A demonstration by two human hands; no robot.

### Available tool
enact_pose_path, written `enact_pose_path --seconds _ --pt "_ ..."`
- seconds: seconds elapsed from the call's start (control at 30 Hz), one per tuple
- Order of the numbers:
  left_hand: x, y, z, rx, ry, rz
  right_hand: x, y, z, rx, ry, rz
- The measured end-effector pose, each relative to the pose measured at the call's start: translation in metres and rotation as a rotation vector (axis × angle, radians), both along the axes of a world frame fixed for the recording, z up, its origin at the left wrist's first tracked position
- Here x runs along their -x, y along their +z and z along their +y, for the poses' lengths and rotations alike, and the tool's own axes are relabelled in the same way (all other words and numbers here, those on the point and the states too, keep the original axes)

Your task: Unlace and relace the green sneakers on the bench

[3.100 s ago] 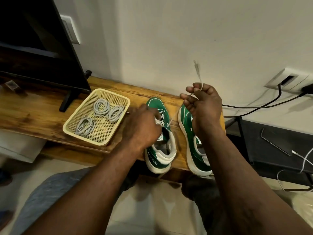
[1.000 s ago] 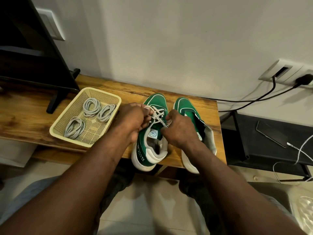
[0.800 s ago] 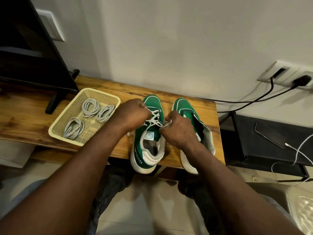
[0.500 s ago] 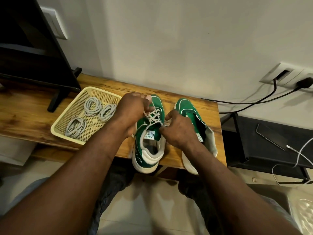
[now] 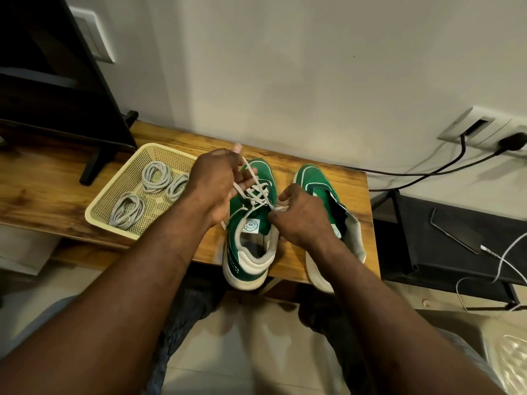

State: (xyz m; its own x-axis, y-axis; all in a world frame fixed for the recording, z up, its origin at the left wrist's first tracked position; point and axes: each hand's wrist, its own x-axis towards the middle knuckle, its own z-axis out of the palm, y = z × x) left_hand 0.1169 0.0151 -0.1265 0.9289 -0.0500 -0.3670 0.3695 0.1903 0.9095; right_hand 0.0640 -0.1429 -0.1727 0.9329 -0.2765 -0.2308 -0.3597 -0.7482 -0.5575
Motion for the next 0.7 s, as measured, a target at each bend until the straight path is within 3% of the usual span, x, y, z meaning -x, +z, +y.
enact_pose_path --seconds 0.03,0.13,0.27,0.33,0.4,0.47,0.53,0.6,0.7 --pt "-0.002 -0.001 0.001 0.110 0.045 0.046 0.000 0.000 0.000 0.002 0.002 0.000" --pt "-0.002 -0.004 -0.001 0.068 0.012 0.038 0.002 0.000 0.000 0.020 0.021 0.001" --pt "-0.013 0.000 0.008 0.268 0.075 -0.016 0.002 0.002 -0.007 0.011 -0.018 0.020" --pt "-0.020 0.002 0.020 0.220 0.127 -0.041 0.001 0.004 -0.011 -0.001 -0.040 0.026" --pt "-0.019 -0.001 0.027 -0.175 0.012 -0.161 0.002 0.005 -0.010 -0.027 -0.022 0.019" --pt "-0.011 -0.006 0.024 -0.644 -0.270 -0.305 0.002 0.004 -0.005 -0.018 0.009 0.016" --pt "-0.002 -0.011 0.017 -0.974 -0.548 -0.368 0.002 0.004 -0.002 0.017 0.032 0.018" --pt "0.002 -0.015 0.010 -1.177 -0.703 -0.387 0.002 0.006 -0.001 0.027 0.030 0.028" --pt "0.003 -0.018 0.008 -1.349 -0.686 -0.396 0.003 0.010 -0.001 0.031 0.041 0.062"
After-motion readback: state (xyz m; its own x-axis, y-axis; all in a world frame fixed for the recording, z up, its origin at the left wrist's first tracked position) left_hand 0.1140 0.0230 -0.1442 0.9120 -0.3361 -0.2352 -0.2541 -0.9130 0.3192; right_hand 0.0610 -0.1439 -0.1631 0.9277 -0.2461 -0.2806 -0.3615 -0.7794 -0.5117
